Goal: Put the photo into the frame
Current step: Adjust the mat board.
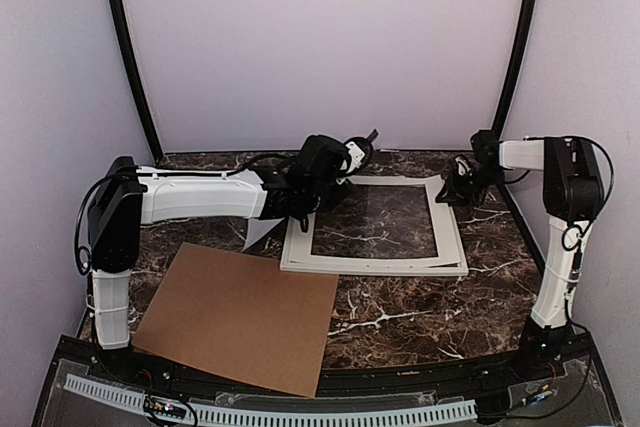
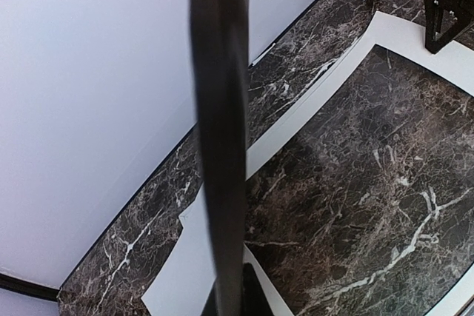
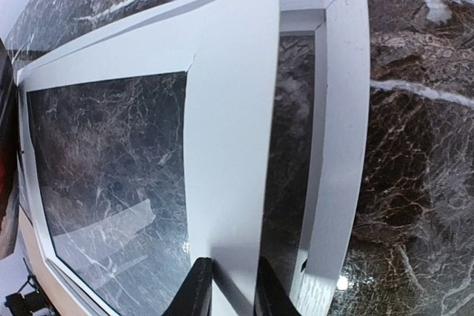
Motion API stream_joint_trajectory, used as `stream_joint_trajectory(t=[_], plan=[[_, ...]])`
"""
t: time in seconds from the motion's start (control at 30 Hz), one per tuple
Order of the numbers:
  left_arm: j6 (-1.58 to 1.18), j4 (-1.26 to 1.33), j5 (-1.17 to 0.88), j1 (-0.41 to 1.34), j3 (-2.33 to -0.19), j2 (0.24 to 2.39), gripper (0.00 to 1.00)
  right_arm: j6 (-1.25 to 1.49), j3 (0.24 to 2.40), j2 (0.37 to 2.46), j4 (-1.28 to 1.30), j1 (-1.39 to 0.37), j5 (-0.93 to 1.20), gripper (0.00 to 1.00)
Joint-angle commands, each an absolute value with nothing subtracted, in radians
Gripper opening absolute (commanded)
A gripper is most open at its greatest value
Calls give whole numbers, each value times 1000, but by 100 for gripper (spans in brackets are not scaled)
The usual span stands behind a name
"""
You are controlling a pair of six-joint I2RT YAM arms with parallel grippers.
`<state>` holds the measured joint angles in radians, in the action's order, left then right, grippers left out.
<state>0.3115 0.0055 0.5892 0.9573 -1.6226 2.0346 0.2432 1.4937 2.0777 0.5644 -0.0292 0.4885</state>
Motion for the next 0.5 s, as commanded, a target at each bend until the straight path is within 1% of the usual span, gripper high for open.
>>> stream_joint_trajectory(t=[0.0,0.2,0.47], plan=[[319,8,611,954,-1651,2028,0,238,1524,2093,595,-43,457,21],[319,8,616,954,-1648,2025,0,243,1543,2110,591,-51,451,27],[325,16,617,954,-1642,2025,0,283,1563,2105,509,-61,539,30]])
